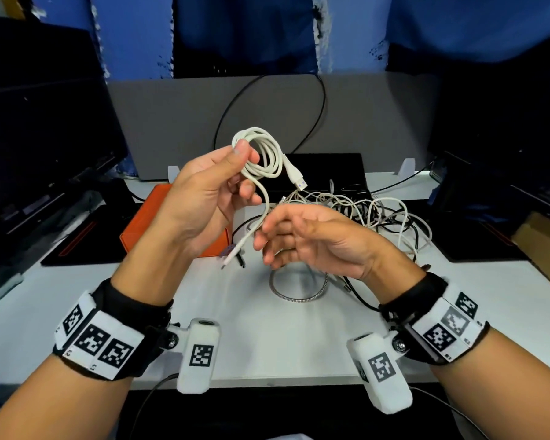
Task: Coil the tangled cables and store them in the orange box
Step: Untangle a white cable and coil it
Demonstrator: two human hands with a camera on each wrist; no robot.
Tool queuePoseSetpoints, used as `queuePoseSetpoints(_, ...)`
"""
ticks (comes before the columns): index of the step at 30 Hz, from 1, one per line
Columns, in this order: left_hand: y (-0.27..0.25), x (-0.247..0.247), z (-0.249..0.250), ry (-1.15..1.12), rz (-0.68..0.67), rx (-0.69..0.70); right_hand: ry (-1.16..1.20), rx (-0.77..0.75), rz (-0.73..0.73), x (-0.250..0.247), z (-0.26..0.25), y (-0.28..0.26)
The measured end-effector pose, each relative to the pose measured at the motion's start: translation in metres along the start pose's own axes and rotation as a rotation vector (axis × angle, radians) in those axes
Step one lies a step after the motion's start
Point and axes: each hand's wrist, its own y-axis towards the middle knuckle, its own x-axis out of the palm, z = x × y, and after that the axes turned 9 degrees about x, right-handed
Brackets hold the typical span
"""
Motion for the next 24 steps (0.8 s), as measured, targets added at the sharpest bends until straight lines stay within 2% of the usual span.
queuePoseSetpoints(3, -0.001, 0.003, -0.002, -0.019, -0.005, -0.028, -0.07, -0.021, 0.221, 0.005, 0.0, 0.006)
queuePoseSetpoints(9, -0.004, 0.005, 0.001, -0.043, -0.066, -0.113, -0.306, -0.052, 0.321, -0.006, -0.01, 0.0)
queuePoseSetpoints(12, -0.005, 0.001, 0.003, -0.023, -0.138, -0.178, -0.25, -0.105, 0.421, -0.014, -0.028, -0.009)
queuePoseSetpoints(15, -0.006, -0.003, 0.003, 0.011, -0.243, -0.225, -0.183, -0.142, 0.436, -0.015, -0.042, -0.02)
queuePoseSetpoints(20, -0.012, -0.001, 0.004, 0.148, -0.4, -0.275, -0.42, -0.164, 0.529, 0.001, -0.047, -0.019)
queuePoseSetpoints(24, -0.011, -0.003, 0.008, 0.253, -0.437, -0.245, -0.524, -0.216, 0.57, 0.01, -0.046, -0.019)
